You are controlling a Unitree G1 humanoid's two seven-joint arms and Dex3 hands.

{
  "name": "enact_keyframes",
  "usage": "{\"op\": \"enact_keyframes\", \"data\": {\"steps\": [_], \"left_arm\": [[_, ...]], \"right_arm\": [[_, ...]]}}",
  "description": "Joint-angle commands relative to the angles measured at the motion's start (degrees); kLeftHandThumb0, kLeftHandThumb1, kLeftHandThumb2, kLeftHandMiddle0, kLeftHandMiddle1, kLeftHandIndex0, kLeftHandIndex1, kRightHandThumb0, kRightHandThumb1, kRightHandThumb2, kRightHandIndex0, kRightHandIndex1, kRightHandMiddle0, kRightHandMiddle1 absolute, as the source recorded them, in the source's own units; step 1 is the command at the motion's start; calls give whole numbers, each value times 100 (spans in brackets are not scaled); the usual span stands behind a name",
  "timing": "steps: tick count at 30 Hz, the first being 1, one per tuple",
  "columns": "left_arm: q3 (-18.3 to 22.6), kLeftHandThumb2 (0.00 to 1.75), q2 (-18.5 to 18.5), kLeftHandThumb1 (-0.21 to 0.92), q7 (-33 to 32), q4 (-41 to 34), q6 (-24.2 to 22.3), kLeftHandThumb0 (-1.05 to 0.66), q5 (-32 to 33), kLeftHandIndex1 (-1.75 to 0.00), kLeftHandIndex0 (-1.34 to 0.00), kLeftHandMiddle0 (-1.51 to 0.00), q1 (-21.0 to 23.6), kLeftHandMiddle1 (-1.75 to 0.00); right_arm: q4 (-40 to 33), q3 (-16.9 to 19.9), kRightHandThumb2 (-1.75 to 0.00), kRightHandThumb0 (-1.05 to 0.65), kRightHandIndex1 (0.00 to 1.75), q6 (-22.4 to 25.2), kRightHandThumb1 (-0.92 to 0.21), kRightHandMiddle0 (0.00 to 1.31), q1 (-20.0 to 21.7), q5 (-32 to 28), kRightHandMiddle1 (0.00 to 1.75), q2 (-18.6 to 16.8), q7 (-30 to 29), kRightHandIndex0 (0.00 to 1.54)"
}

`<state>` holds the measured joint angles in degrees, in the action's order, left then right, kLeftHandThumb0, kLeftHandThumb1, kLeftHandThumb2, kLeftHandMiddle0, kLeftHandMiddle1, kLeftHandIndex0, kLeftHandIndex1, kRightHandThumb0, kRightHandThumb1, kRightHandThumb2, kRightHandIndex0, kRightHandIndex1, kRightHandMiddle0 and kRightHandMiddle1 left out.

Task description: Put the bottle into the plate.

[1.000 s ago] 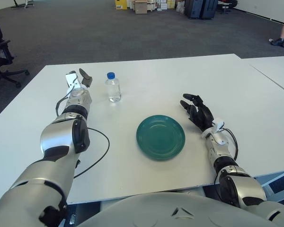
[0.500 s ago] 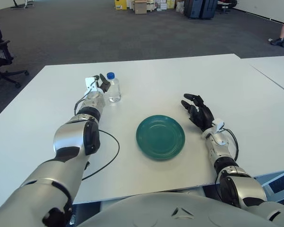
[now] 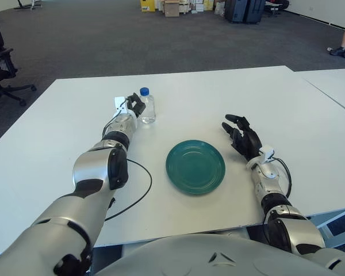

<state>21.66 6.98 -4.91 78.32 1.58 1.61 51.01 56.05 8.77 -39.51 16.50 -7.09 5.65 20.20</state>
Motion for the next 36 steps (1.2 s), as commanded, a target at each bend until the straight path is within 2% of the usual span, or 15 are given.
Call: {"op": "enact_keyframes", "data": {"steps": [1,7,10,19,27,36], "left_arm": [[130,110,-84,92,163,27,-76,-93,82,-104,-11,-61,-59,-37],[259,111,-131,92,250,22,-95,-94,124,-107,-15,-60,-85,-58],[359,111,-188,92,367,18,-80,-95,194,-109,-19,-62,-139,-63],[404,110,-177,92,402,17,-99,-96,175,-113,-24,-60,-164,-73],[410,108,-167,92,381,16,-88,-97,147,-114,-24,-60,-177,-78],[378,103,-173,92,452,14,-21,-96,93,-122,-30,-59,-208,-82]], "right_arm": [[80,111,-78,-49,3,131,-92,6,-469,-142,95,-67,-23,41],[-56,141,-77,-48,3,189,-92,6,-553,-162,94,-60,-26,42],[-156,183,-76,-48,3,262,-91,7,-626,-169,94,-54,-94,42],[-559,117,-75,-48,3,427,-88,10,-826,-64,94,-84,-320,44],[-692,76,-75,-48,3,561,-86,11,-843,-70,94,-68,-309,45],[-733,62,-76,-47,2,657,-83,16,-819,-80,97,-87,-298,45]]}}
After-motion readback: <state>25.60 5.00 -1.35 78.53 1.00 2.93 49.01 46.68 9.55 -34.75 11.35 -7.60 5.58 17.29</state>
